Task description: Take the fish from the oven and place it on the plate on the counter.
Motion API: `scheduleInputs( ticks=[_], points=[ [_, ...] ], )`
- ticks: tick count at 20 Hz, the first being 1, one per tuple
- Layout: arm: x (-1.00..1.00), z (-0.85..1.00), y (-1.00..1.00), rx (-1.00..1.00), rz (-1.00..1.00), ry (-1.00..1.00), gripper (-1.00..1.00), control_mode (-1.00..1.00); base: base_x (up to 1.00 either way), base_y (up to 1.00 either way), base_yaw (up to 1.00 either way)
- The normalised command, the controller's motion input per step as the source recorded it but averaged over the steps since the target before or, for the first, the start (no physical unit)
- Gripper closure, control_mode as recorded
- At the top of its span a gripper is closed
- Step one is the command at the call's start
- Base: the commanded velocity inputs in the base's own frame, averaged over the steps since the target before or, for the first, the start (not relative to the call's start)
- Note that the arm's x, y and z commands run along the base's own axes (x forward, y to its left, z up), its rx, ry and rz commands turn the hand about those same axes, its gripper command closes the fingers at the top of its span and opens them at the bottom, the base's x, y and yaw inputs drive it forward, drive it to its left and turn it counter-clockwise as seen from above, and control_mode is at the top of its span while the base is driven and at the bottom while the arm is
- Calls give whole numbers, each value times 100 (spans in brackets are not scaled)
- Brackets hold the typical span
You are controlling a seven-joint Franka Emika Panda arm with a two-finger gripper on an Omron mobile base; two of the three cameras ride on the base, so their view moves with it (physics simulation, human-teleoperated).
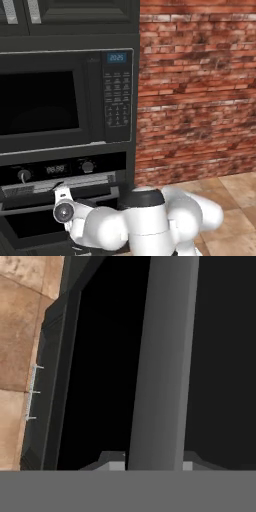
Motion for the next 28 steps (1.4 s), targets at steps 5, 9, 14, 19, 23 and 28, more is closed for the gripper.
scheduleInputs(
  ticks=[5,9,14,19,23,28],
  points=[
    [-90,-97,0,-6,5,-14,100,-100,0,0,0],
    [-74,-100,0,-3,2,-25,100,-100,0,0,0],
    [-81,-99,0,-4,2,-15,100,-100,0,0,0],
    [-93,-96,0,-4,3,-9,100,-100,0,0,0],
    [-96,-97,0,-5,3,-4,100,-100,0,0,0],
    [-93,-96,0,-6,3,-1,100,-100,0,0,0]
  ],
)
